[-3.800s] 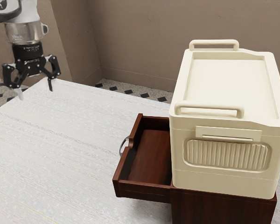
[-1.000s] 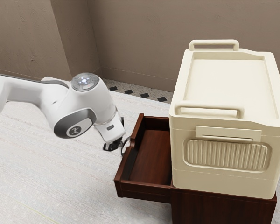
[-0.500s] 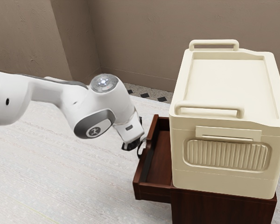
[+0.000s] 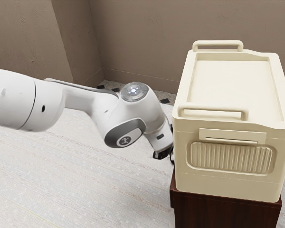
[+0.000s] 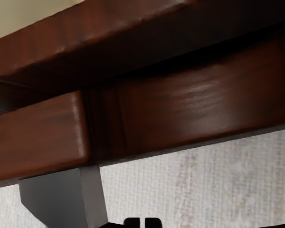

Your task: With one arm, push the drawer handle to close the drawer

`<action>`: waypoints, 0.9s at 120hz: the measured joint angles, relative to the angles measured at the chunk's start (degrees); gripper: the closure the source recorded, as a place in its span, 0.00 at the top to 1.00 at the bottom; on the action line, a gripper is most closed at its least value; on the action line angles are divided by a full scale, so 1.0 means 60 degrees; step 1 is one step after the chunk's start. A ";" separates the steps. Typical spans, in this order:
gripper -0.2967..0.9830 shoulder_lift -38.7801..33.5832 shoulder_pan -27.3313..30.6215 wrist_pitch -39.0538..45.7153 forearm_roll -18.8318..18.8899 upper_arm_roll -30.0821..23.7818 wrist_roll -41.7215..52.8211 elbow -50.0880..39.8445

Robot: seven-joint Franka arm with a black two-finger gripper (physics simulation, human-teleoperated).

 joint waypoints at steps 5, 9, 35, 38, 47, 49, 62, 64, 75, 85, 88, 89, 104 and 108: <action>0.15 0.0123 -0.0002 0.0024 -0.0008 -0.0062 -0.0001 0.0142; 0.15 0.0204 -0.0002 0.0040 -0.0012 -0.0105 -0.0002 0.0236; 0.15 0.0387 0.0194 0.0082 0.0108 -0.0305 0.0689 0.0510; 0.15 0.0387 0.0200 0.0084 0.0092 -0.0313 0.0708 0.0511; 0.16 0.0173 0.0143 0.0146 -0.0204 -0.0323 0.0679 0.0241; 0.15 -0.0010 0.0122 0.0168 -0.0306 -0.0300 0.0658 0.0077; 0.15 -0.1318 0.0358 0.0242 -0.0889 0.0202 0.0533 -0.1005; 0.15 -0.1520 0.0501 0.0219 -0.0989 0.0243 0.0506 -0.1137; 0.22 -0.2798 0.1441 -0.0582 -0.1394 0.0423 -0.0261 -0.1348; 0.37 -0.3541 0.2025 -0.1687 -0.1607 0.0552 -0.1612 -0.1094; 0.42 -0.3686 0.2053 -0.2169 -0.1651 0.0593 -0.2140 -0.0867; 0.43 -0.3783 0.2067 -0.2334 -0.1660 0.0617 -0.2325 -0.0784; 0.58 -0.4467 0.2627 -0.4154 -0.1790 0.0737 -0.4954 -0.0424; 0.61 -0.4629 0.2667 -0.4505 -0.1805 0.0751 -0.5620 -0.0452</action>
